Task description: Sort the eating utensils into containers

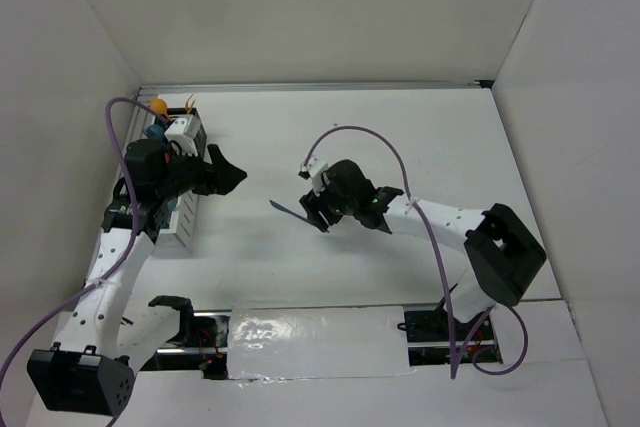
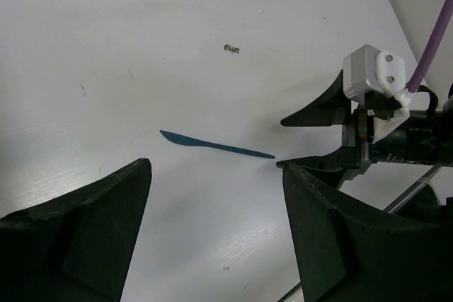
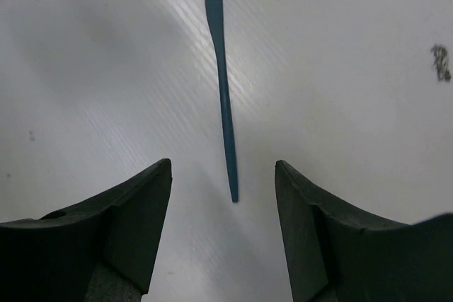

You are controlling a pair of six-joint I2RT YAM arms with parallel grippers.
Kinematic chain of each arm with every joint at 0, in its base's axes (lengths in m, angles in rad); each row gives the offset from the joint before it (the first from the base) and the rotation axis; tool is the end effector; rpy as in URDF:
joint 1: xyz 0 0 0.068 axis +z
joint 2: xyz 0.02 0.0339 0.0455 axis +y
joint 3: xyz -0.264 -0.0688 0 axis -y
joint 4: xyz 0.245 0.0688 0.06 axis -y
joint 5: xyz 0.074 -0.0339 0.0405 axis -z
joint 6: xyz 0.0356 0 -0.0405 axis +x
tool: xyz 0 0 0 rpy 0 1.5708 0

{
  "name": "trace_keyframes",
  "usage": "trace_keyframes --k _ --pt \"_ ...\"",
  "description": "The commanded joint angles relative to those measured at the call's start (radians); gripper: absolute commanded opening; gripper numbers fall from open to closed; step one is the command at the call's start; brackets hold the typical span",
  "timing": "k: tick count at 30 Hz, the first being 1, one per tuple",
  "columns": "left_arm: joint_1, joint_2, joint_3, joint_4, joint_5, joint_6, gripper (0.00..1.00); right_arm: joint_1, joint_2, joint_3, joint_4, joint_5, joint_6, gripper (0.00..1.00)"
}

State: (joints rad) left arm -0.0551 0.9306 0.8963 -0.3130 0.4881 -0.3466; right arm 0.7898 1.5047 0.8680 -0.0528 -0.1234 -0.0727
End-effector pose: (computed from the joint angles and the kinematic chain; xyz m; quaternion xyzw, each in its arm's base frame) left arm 0.2071 -0.0281 0.3409 0.0219 0.8061 -0.3050 0.5066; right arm 0.2219 0.2301 0.2100 -0.4012 0.8091 0.2016 0.3791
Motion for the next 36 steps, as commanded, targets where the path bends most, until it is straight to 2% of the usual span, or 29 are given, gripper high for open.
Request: trace_keyframes --k 1,7,13,16,20,23,24,26,27,29,33,36 --pt "-0.005 -0.026 -0.011 -0.009 -0.068 -0.075 0.87 0.025 0.103 0.103 -0.03 0.018 -0.098 0.67" --pt "-0.002 -0.039 0.006 -0.037 -0.062 -0.039 0.88 0.039 0.276 0.166 -0.039 0.027 -0.118 0.65" --pt "0.0 -0.064 -0.02 -0.021 -0.017 -0.026 0.88 0.031 0.331 0.189 -0.041 0.059 -0.118 0.62" --pt "0.0 -0.064 -0.031 -0.021 -0.011 -0.02 0.88 0.029 0.37 0.209 -0.062 0.068 -0.128 0.57" --pt "-0.002 -0.067 -0.03 -0.034 -0.023 -0.008 0.87 0.014 0.411 0.209 -0.082 0.059 -0.128 0.42" --pt "0.0 -0.069 -0.031 -0.04 -0.039 -0.009 0.87 0.015 0.428 0.178 -0.082 0.068 -0.121 0.38" --pt "0.0 -0.072 -0.033 -0.043 -0.04 -0.006 0.87 0.015 0.428 0.166 -0.067 0.068 -0.11 0.29" --pt "0.0 -0.075 -0.037 -0.041 -0.033 -0.015 0.87 0.017 0.417 0.128 -0.049 0.056 -0.089 0.19" --pt "-0.002 -0.076 -0.051 -0.037 -0.033 -0.02 0.87 0.005 0.407 0.112 -0.029 0.042 -0.078 0.09" --pt "-0.002 -0.07 -0.054 -0.026 -0.026 -0.038 0.87 -0.01 0.372 0.079 -0.01 -0.004 -0.043 0.0" --pt "-0.008 -0.049 -0.077 0.027 -0.036 -0.093 0.83 -0.043 0.241 0.003 0.089 -0.068 0.069 0.0" --pt "-0.032 -0.052 -0.15 0.155 -0.046 -0.167 0.83 -0.047 0.105 -0.058 0.215 -0.091 0.204 0.0"
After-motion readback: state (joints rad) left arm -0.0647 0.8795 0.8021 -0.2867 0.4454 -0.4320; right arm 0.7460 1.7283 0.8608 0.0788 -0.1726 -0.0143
